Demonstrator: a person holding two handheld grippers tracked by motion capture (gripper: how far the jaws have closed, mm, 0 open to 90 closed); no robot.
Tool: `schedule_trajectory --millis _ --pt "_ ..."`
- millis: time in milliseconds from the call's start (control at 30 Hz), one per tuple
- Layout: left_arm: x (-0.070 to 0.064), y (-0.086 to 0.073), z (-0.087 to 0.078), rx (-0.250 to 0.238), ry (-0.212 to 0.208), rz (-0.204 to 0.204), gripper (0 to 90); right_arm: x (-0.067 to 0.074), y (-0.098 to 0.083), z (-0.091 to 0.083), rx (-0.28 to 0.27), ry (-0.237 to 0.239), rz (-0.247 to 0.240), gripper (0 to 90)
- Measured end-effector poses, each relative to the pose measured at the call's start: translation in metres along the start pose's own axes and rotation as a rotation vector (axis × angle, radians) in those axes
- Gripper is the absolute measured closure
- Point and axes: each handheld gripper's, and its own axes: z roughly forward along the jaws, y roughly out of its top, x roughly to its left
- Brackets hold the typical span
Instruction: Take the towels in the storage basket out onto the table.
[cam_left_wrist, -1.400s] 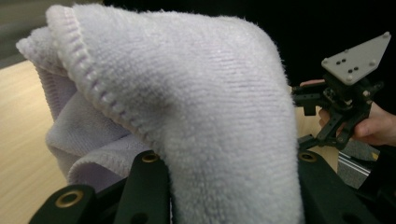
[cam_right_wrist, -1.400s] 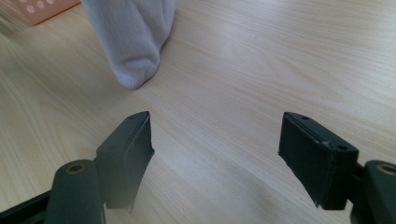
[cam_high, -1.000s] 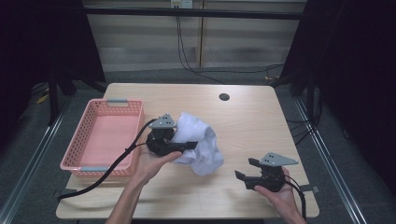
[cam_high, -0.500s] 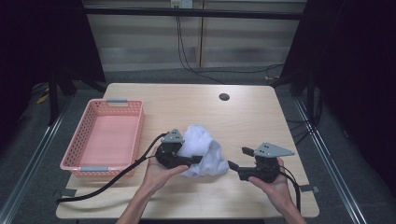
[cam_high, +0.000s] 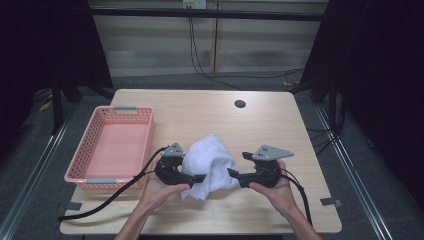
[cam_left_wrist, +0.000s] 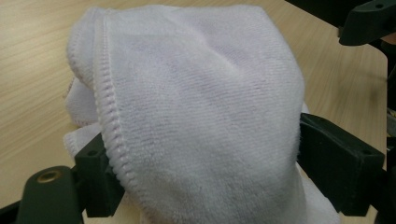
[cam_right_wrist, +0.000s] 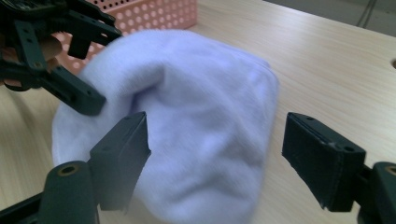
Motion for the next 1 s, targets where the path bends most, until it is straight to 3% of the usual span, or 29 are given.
schedule_trajectory --millis 167,367,500,600,667,733,833,933,1000 --pt "-0.001 -0.008 0.003 0.023 -0.020 0.008 21.2 0.009 0.014 0.028 0.013 0.069 -0.010 23.3" --pt "-0.003 -0.013 0.004 0.023 -0.040 0.011 21.5 0.017 0.017 0.052 0.043 0.145 0.011 37.3" --pt "-0.005 -0.014 0.005 0.023 -0.035 0.014 22.2 0.014 0.012 0.057 0.082 0.154 0.019 71.8" --pt "-0.007 -0.012 -0.001 0.002 -0.040 0.010 22.5 0.009 0.011 0.050 0.077 0.155 0.022 83.0" --pt "-0.009 -0.012 -0.009 -0.004 -0.048 0.000 22.9 0.004 0.010 0.043 0.073 0.145 0.023 84.1" --pt "-0.016 -0.011 -0.020 0.009 -0.014 0.041 24.3 0.000 0.008 0.035 0.068 0.131 0.017 84.3" --pt "-0.020 -0.014 -0.042 -0.033 -0.004 0.032 27.2 -0.009 0.002 0.026 0.069 0.113 0.029 83.9" --pt "-0.025 -0.020 -0.056 -0.041 0.031 0.040 38.2 -0.017 -0.005 0.021 0.068 0.098 0.041 80.9" --pt "-0.032 -0.027 -0.058 -0.044 0.045 0.058 45.5 -0.019 -0.008 0.022 0.083 0.079 0.039 74.0"
